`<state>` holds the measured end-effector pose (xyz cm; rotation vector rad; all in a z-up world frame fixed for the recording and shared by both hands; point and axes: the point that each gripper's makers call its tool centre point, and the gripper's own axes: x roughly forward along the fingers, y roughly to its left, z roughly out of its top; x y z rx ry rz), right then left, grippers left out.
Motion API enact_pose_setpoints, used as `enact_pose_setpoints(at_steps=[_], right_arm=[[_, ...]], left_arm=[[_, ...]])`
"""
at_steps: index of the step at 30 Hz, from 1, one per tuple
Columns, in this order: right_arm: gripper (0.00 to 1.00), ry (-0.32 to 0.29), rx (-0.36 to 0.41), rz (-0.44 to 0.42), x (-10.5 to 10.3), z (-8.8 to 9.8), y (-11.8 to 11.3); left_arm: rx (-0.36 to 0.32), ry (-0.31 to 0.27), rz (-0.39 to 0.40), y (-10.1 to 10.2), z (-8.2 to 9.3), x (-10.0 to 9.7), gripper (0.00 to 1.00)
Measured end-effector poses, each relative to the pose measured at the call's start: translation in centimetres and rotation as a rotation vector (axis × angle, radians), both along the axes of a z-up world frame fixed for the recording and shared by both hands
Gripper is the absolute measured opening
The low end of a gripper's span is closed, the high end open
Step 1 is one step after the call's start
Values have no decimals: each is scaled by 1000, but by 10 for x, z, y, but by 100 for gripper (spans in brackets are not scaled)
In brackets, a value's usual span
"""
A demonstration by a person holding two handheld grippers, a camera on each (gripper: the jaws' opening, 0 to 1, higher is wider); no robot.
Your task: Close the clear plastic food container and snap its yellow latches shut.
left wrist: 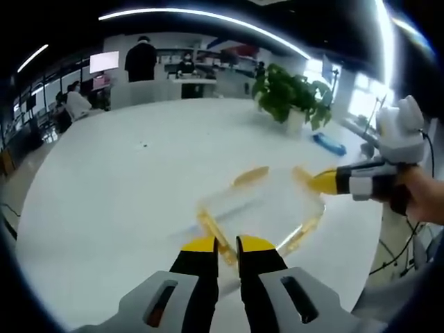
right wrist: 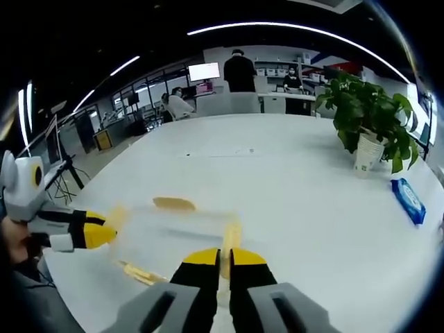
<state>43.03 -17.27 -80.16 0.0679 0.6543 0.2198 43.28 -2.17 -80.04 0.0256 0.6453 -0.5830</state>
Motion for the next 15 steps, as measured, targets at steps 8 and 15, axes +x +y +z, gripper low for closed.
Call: enact_pose_setpoints(at_steps=[8,15], right_arm=[[0,-4,51,-25,1,0,-1],[0,-19,37,-23,1,-1,0]], left_arm=[[-3,23,7,1,-3,-1,5],[5,12,-11,2,-4,-1,5]])
